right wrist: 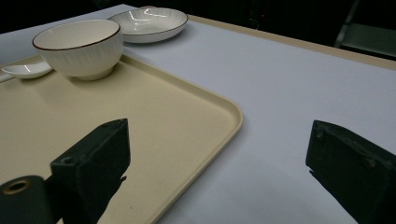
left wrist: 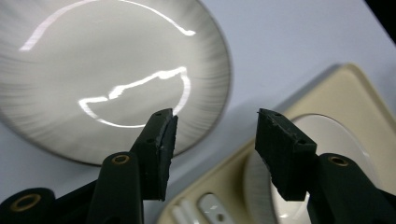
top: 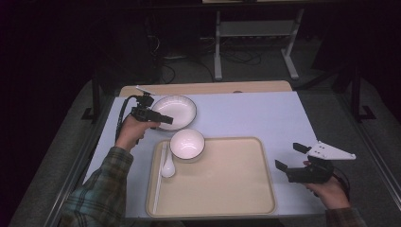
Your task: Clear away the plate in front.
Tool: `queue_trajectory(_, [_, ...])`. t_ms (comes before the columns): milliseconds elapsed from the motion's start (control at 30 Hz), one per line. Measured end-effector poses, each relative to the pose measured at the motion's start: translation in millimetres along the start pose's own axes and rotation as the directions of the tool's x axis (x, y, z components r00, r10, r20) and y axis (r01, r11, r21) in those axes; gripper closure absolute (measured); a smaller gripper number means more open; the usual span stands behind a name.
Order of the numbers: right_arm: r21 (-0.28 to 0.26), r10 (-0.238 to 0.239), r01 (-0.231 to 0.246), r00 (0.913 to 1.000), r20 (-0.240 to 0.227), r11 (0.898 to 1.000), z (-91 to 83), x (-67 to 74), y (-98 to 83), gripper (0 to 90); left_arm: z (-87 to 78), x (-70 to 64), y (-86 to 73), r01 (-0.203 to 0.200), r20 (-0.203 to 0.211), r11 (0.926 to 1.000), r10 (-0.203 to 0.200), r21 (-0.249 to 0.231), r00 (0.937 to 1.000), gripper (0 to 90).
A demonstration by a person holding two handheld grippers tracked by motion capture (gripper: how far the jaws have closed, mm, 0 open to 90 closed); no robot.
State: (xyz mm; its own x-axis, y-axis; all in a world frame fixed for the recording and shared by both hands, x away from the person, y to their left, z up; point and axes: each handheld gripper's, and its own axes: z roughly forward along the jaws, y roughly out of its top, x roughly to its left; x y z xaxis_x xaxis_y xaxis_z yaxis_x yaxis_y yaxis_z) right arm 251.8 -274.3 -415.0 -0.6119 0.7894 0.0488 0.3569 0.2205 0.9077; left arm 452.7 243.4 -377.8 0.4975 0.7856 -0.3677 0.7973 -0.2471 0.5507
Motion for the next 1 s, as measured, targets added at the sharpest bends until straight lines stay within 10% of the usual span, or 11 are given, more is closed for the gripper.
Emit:
queue_trajectory(167, [0.001, -0.003, 0.003, 1.0, -0.003, 1.0, 0.9, 0.4, 0.4, 5.7, -1.4, 22.8, 0.1, 0.077, -0.055, 0.9966, -0.078, -0.029, 0.9954, 48.4])
queue_trajectory(533, [0.003, -0.001, 0.001, 1.0, -0.001, 1.0, 1.2, 0.2, 0.1, 5.7, 6.2, 62.4, -6.1, 0.23, -0.142, 0.972, -0.235, -0.051, 0.9617, 55.4])
queue_trajectory(1000, [0.005, 0.007, -0.007, 1.0, 0.0, 1.0, 0.8, -2.5, -1.4, 5.7, 34.6, 84.7, -11.9, 0.346, -0.054, 0.9382, -0.346, -0.02, 0.9366, 71.8])
